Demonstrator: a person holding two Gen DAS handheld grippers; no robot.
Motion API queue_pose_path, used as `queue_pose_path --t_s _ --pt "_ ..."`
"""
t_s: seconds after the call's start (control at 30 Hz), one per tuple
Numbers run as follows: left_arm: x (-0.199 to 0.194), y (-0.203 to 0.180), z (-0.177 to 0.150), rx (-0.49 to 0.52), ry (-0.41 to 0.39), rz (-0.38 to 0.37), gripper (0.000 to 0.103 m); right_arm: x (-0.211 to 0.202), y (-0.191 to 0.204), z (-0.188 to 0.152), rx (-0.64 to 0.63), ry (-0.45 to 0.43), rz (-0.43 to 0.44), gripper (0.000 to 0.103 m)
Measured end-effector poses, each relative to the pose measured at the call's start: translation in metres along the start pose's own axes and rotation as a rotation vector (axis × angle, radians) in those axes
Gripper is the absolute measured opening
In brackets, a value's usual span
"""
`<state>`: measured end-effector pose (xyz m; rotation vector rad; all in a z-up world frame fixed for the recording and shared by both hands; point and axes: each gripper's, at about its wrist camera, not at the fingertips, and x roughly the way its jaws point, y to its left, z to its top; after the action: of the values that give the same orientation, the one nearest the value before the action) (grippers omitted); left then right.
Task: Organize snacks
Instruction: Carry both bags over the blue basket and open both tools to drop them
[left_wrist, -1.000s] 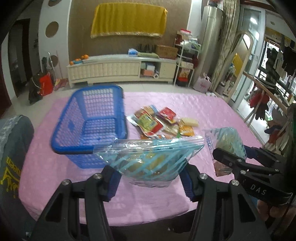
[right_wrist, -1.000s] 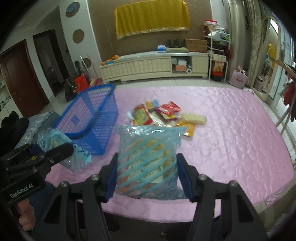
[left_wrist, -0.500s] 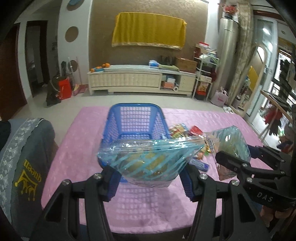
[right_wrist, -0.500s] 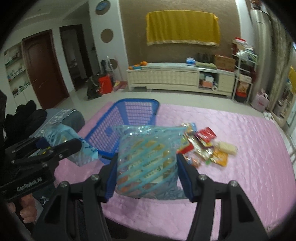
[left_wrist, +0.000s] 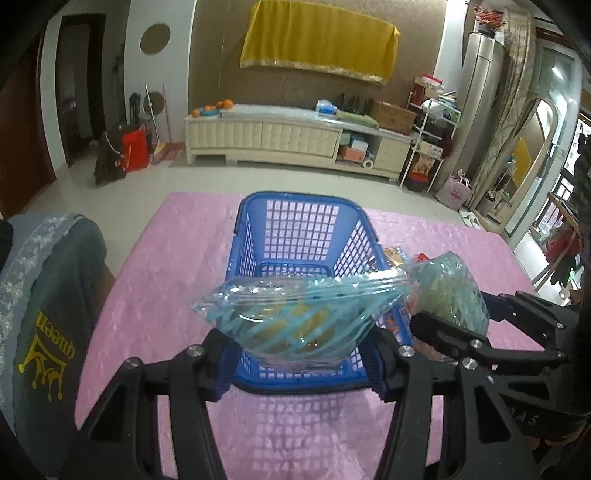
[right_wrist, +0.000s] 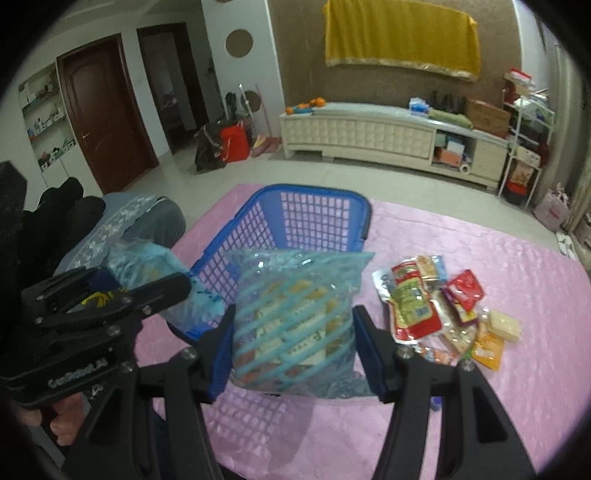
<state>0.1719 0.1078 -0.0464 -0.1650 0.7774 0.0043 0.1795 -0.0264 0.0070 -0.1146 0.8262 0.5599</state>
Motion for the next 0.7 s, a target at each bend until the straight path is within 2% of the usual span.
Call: queue_pose_path --t_s 0.23,0.37,0.63,0.7 --pt "0.029 0.01 0.004 -0.008 0.062 -0.021 0.054 0.031 -0.003 0.011 -0.018 0.063 0.027 0.064" --pt "0.033 0.004 0.005 0.016 0.069 -0.001 0.055 0.043 -0.004 0.014 -0.036 0.102 0.019 0.064" --pt "0.048 0.011 0.004 0.001 0.117 -0.011 0.056 0.055 -0.003 0.011 -0.049 0.109 0.001 0.065" --pt "0.05 0.016 0.004 -0.021 0.118 -0.029 0.06 0.057 -0.004 0.012 -0.042 0.106 0.006 0.067"
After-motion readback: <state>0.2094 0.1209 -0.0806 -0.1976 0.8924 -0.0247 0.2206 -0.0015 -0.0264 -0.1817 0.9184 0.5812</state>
